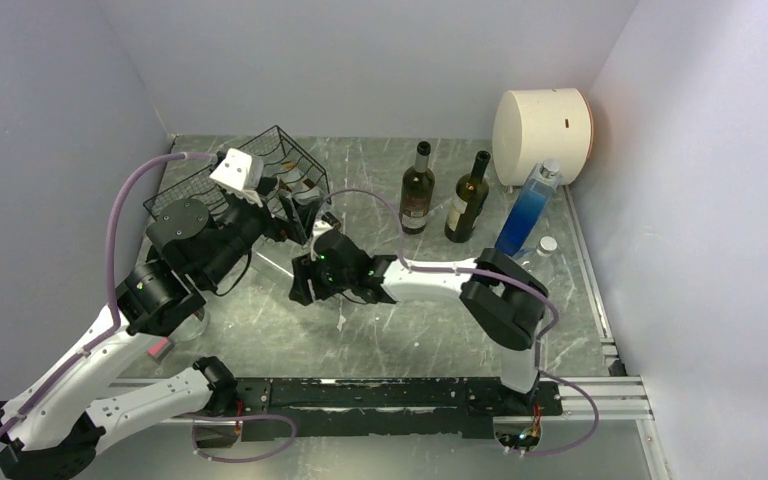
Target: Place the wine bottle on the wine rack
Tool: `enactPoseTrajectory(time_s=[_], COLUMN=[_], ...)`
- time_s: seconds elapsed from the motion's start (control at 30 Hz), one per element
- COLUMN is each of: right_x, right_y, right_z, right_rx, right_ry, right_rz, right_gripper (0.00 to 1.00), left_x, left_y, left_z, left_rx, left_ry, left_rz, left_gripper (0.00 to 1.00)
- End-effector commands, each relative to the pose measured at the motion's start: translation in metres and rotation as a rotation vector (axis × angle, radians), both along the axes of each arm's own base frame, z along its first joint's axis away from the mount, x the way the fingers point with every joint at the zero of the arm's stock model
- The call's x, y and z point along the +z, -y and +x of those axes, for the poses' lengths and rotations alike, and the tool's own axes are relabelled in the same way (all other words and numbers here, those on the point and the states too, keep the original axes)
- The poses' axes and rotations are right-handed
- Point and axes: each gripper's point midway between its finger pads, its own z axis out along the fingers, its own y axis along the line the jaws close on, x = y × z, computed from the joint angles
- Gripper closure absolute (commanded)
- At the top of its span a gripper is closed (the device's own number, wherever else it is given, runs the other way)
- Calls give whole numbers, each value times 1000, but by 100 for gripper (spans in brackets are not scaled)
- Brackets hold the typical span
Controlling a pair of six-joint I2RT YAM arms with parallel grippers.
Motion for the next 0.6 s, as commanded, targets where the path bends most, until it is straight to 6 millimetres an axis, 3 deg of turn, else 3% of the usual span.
enactPoseTrajectory(time_s=[0.0, 0.23, 0.5, 0.57], right_x=[36, 28, 37, 26], right_y=[-37, -46, -60, -67], right_z=[26, 33, 45, 49], right_rx=[-9, -3, -47, -64], right_ry=[92, 100, 105, 94], right_rz=[114, 76, 111, 102], right_gripper=[100, 100, 100, 100], left_x=[12, 23, 24, 27], left_y=[-3, -2, 0, -1], left_z=[1, -6, -8, -8], left_rx=[16, -18, -33, -32], left_ry=[45, 68, 65, 64], left_rz=[-14, -31, -36, -39], left_gripper=[1, 1, 1, 1])
